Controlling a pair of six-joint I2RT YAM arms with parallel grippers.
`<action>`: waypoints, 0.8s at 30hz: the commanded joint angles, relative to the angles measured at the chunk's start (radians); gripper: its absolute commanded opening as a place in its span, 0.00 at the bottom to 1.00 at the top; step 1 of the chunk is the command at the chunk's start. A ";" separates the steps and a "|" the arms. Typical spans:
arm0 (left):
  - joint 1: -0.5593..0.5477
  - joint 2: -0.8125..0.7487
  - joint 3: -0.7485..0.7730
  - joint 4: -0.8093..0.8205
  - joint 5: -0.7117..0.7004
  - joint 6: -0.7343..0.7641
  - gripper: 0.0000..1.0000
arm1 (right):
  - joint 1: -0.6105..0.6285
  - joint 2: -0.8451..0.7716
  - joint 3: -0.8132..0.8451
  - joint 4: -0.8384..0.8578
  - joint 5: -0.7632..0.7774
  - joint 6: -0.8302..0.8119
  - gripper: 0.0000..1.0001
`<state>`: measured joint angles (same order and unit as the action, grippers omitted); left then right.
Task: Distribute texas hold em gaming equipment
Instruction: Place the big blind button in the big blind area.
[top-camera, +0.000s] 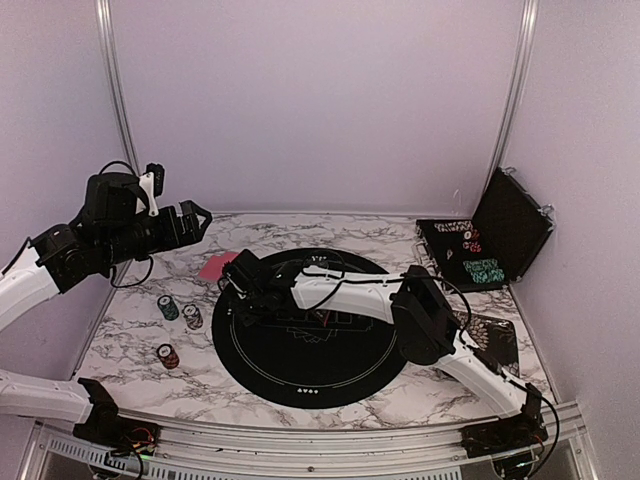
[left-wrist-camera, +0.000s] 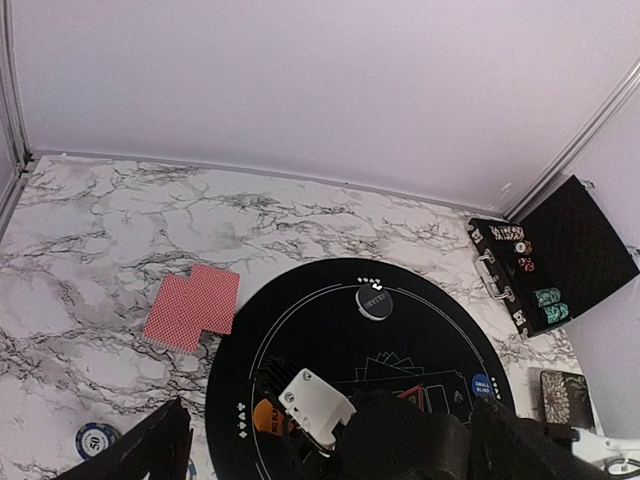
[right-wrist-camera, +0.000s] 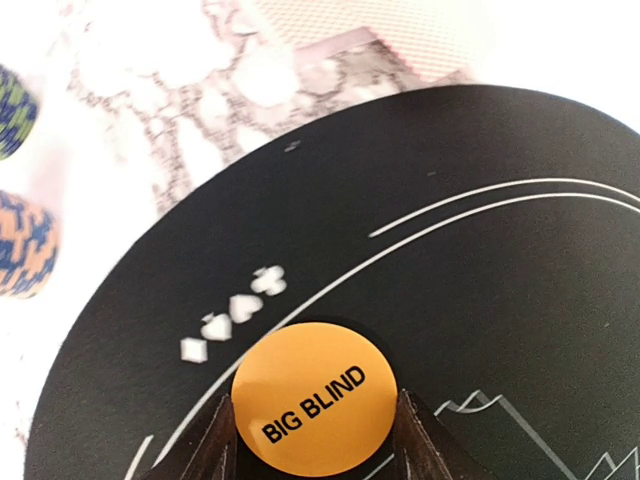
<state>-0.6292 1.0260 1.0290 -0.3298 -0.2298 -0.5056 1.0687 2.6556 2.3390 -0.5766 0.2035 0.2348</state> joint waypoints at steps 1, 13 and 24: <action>0.006 -0.006 -0.003 -0.018 -0.014 -0.003 0.99 | -0.041 0.044 -0.004 -0.014 0.035 0.000 0.50; 0.007 -0.003 -0.009 -0.005 -0.008 -0.010 0.99 | -0.052 0.037 0.013 -0.007 -0.042 0.007 0.53; 0.008 0.002 -0.009 0.001 -0.003 -0.010 0.99 | -0.052 -0.005 0.040 -0.010 -0.111 0.009 0.75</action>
<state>-0.6289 1.0271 1.0290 -0.3302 -0.2291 -0.5137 1.0225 2.6595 2.3428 -0.5556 0.1375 0.2363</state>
